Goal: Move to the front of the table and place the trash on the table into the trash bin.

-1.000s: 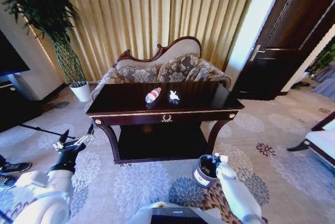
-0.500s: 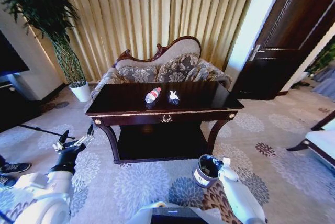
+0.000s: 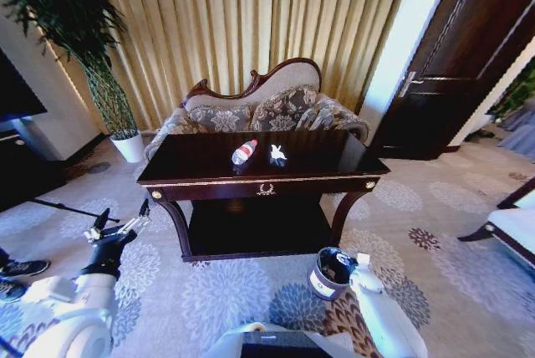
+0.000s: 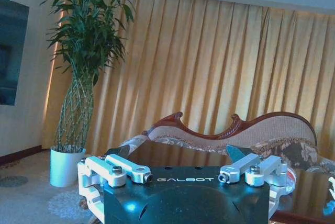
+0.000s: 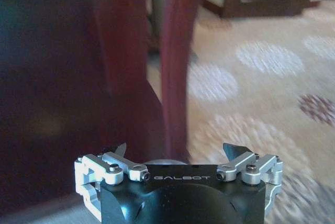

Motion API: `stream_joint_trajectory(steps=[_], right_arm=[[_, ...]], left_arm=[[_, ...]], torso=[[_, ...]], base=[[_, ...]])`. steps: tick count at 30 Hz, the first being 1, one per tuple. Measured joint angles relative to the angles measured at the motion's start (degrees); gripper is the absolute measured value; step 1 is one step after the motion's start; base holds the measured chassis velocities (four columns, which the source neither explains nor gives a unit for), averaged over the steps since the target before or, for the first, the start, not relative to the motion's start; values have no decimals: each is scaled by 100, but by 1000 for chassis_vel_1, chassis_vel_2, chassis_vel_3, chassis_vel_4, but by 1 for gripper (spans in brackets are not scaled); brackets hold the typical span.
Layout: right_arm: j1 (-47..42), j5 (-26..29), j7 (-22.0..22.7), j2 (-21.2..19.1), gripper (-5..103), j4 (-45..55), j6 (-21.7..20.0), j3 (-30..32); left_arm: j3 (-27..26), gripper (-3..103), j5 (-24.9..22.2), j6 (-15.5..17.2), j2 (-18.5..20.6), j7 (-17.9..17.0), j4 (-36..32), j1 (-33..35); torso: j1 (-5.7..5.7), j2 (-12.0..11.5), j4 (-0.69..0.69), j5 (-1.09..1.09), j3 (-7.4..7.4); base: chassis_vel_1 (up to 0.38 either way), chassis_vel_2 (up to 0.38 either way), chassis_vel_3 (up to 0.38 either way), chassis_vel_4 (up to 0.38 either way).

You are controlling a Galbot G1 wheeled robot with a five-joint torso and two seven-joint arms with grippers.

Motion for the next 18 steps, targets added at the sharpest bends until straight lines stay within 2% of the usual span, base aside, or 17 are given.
stream_joint_trajectory(steps=[5, 8, 10, 11, 13, 14, 18], right_arm=[[-259, 206, -140, -70, 100, 690, 172, 118], [-566, 614, -358, -139, 100, 1882, 435, 270], [-616, 658, -378, -153, 100, 2102, 447, 295], [-718, 705, -405, -186, 100, 2578, 463, 334], [-848, 667, -407, -225, 100, 3194, 408, 369], [-848, 667, -407, -225, 100, 3194, 408, 369], [-990, 628, -323, -299, 100, 4501, 89, 337]], left_arm=[[37, 100, 8, 0, -9, 0, 0, -19], [65, 100, 18, 0, -11, 2, 0, -22], [66, 100, 19, 0, -11, 5, 0, -22], [66, 100, 21, 0, -10, 29, 0, -18], [64, 100, 44, 0, -11, 89, 0, -12], [64, 100, 44, 0, -11, 89, 0, -12], [116, 100, 109, -3, -20, 115, 0, -17]], torso=[[0, 0, -3, 0, 0], [0, 0, 0, 0, 0], [0, 0, 0, 0, 0], [0, 0, 0, -1, 0], [0, 0, -2, -1, 0], [0, 0, -2, -1, 0], [0, 0, -1, 0, 0]], base=[[0, 0, 0, 0], [0, 0, 0, 0], [0, 0, 0, 0], [0, 0, 0, 0], [0, 0, 0, 0], [0, 0, 0, 0], [0, 0, 0, 0]])
